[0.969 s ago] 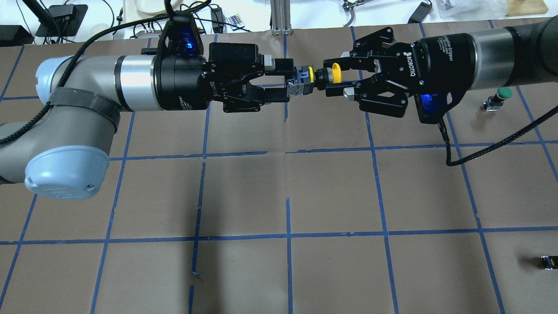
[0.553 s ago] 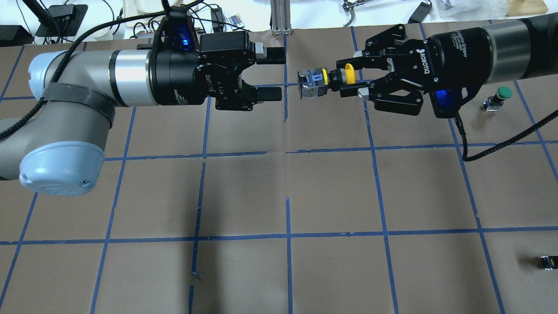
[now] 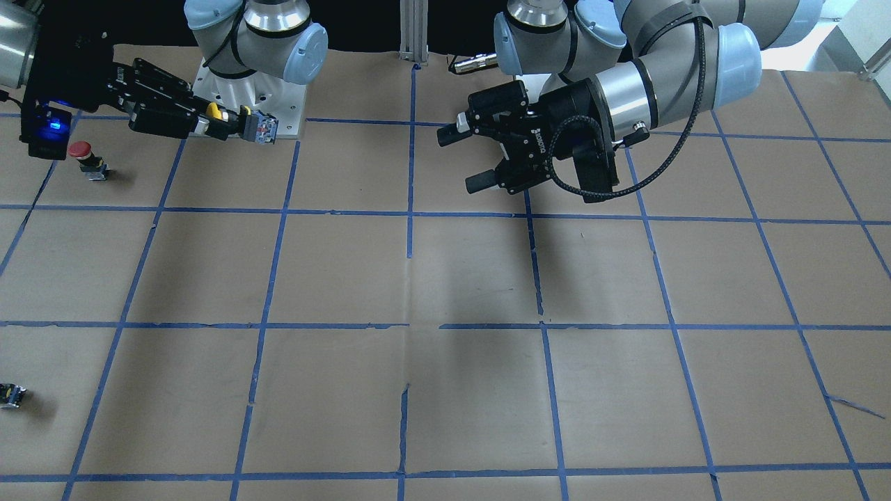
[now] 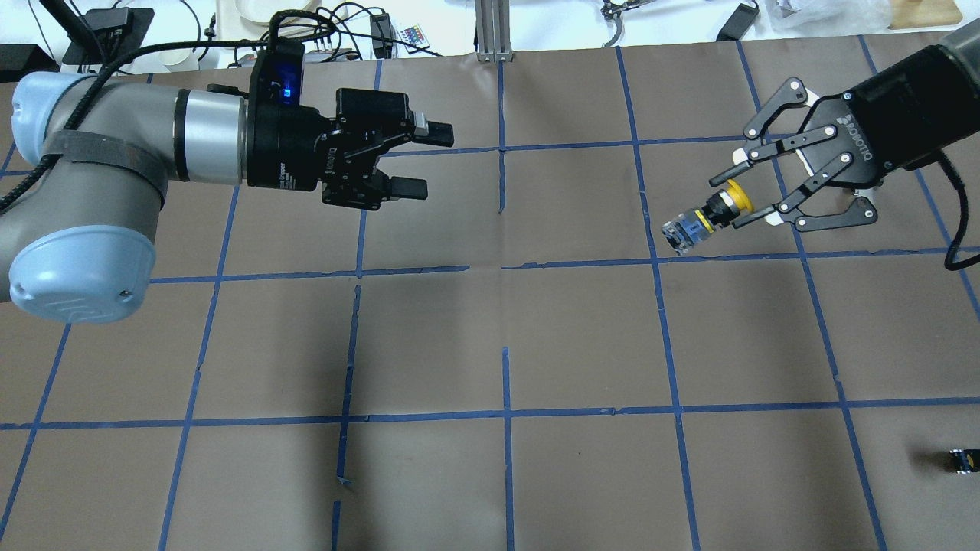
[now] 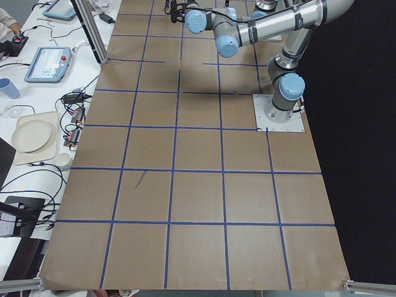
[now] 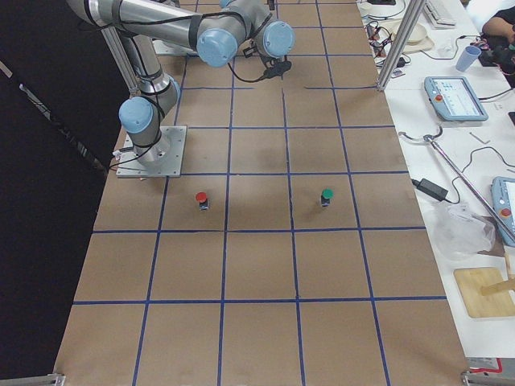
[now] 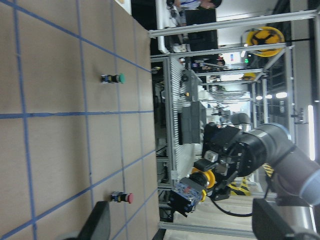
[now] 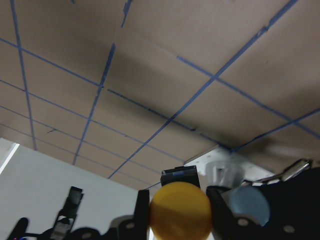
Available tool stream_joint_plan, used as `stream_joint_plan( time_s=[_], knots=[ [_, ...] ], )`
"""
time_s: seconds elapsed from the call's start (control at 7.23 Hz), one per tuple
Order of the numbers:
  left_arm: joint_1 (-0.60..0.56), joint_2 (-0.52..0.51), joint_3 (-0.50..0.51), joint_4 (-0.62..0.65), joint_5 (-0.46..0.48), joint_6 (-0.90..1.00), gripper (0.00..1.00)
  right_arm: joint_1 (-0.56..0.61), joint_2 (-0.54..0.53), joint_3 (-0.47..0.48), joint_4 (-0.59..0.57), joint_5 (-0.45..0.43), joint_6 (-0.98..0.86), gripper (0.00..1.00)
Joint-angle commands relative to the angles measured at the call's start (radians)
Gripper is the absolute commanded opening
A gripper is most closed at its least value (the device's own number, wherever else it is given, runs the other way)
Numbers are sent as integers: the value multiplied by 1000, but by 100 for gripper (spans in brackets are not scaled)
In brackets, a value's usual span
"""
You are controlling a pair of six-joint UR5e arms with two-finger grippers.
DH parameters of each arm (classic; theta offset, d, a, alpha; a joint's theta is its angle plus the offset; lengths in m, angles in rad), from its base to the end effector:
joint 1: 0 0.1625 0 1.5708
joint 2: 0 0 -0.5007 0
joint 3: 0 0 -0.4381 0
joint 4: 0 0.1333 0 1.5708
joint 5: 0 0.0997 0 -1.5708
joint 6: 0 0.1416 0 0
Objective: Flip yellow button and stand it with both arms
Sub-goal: 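Open the left gripper and pull back while the right gripper carries the button away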
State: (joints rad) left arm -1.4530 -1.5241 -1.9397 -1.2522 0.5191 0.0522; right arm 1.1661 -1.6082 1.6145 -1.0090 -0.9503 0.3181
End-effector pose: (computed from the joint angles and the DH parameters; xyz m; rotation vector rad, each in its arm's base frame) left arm -0.1967 -0.5183 0.4533 0.0708 -2.0902 0.0993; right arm 0.0244 -0.4907 0.5093 1.0681 2.1847 0.6726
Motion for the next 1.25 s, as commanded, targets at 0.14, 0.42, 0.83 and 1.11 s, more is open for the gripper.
stream_joint_plan(
  time_s=[0.14,0.42,0.83,1.11],
  knots=[
    [-4,-65,117,-19,597,3,100,-90,2,8,-159,-311,-441,0],
    [-35,-90,278,-241,900,9,100,-101,2,13,-307,-505,-807,0],
    [-112,-97,516,-528,1081,12,100,-140,54,25,-478,-570,-1286,0],
    [-109,-99,501,-457,1049,43,100,-248,108,54,-608,-565,-1628,0]
  ],
)
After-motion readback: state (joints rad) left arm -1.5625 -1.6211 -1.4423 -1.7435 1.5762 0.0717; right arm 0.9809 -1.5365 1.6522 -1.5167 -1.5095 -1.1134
